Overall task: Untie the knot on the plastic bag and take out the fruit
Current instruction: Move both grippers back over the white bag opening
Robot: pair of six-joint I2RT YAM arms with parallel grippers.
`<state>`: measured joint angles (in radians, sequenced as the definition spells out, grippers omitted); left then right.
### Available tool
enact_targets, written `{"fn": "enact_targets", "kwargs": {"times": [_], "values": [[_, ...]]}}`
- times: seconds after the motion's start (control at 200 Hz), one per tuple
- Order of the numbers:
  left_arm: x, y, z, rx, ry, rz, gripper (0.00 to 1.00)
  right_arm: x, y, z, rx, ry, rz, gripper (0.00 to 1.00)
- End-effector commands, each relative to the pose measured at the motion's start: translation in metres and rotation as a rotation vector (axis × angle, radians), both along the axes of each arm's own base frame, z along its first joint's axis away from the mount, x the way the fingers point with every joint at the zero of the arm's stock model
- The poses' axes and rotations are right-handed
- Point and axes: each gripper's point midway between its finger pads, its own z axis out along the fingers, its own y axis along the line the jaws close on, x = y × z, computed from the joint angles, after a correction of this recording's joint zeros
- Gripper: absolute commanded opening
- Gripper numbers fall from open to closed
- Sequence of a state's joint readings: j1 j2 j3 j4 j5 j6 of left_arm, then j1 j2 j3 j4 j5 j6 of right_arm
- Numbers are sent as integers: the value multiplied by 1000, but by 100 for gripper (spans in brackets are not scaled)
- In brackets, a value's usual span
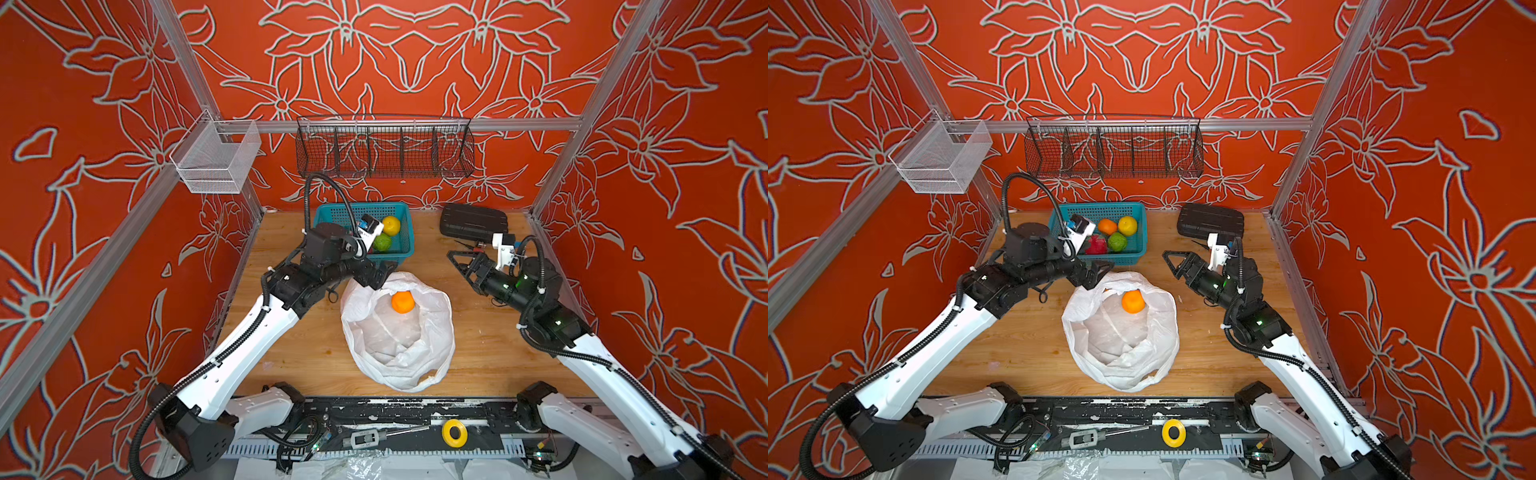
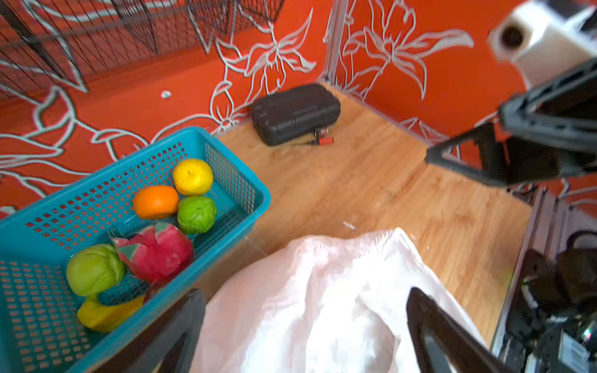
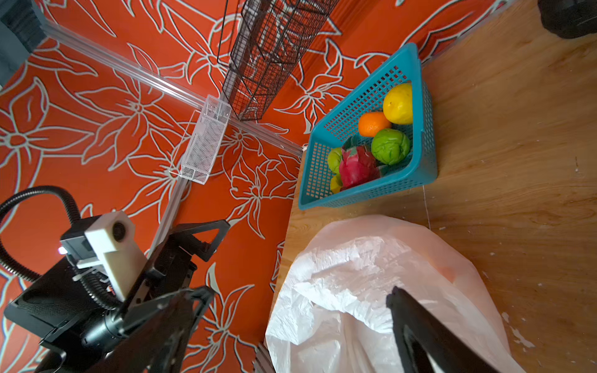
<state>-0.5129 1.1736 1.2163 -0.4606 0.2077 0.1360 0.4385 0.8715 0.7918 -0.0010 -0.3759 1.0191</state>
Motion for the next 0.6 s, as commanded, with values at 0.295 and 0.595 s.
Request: {"fn": "enact_targets", "kwargs": {"times": [0.295, 0.595], "values": [[-9, 20, -119, 325, 179, 45, 88, -15, 23, -14, -99, 6, 105, 95], [-1, 26, -117, 300, 160, 124, 38, -35, 57, -46, -278, -43, 180, 90]]}}
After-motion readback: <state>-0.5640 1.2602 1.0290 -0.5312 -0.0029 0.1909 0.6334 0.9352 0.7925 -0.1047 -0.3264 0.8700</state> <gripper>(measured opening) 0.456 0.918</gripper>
